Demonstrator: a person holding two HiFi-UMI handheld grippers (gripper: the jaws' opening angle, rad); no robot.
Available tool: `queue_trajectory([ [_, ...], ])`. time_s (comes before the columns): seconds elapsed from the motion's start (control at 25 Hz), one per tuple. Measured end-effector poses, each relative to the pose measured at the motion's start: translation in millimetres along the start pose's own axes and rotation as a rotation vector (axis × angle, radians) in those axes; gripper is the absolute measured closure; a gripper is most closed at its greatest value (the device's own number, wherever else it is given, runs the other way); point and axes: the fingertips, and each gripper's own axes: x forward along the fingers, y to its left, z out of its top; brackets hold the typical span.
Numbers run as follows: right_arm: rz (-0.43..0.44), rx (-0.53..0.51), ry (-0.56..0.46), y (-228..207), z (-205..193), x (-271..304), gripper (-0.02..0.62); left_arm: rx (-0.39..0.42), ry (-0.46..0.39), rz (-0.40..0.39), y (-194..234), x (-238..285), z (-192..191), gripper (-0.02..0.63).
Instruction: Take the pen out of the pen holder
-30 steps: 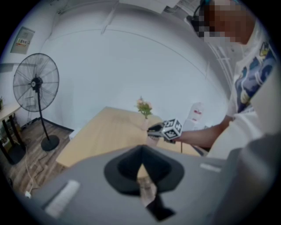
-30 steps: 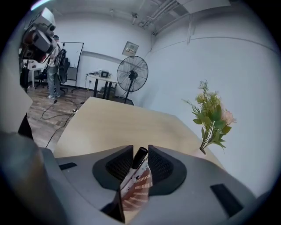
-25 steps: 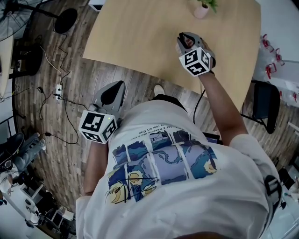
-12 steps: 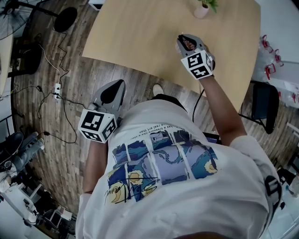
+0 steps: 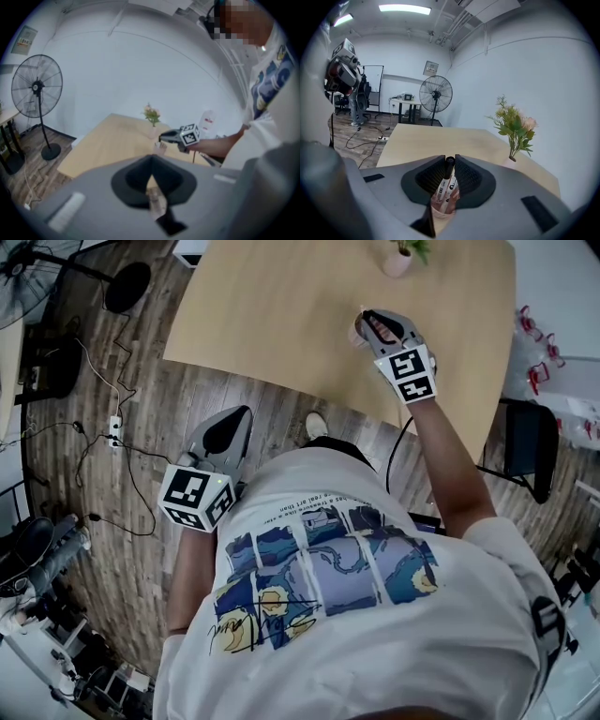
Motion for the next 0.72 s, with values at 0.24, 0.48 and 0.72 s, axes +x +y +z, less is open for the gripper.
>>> queue_trajectory([
  [0.24,-0.030,0.044,-0.041,-8,17,-16,0.537,0.011,-0.004,-0.027,1,-8,-1,0.597],
  [0.48,-0.059,0.064,-0.078,-15,33,-33,0.539,0.020,-0.017,-0.048,0,-17,-4,0.597],
  [0.72,-0.104,0.101,-0.128,-22,58,-57,0.540,0.019,-0.029,-0.062,3,-30,-10,0.597],
])
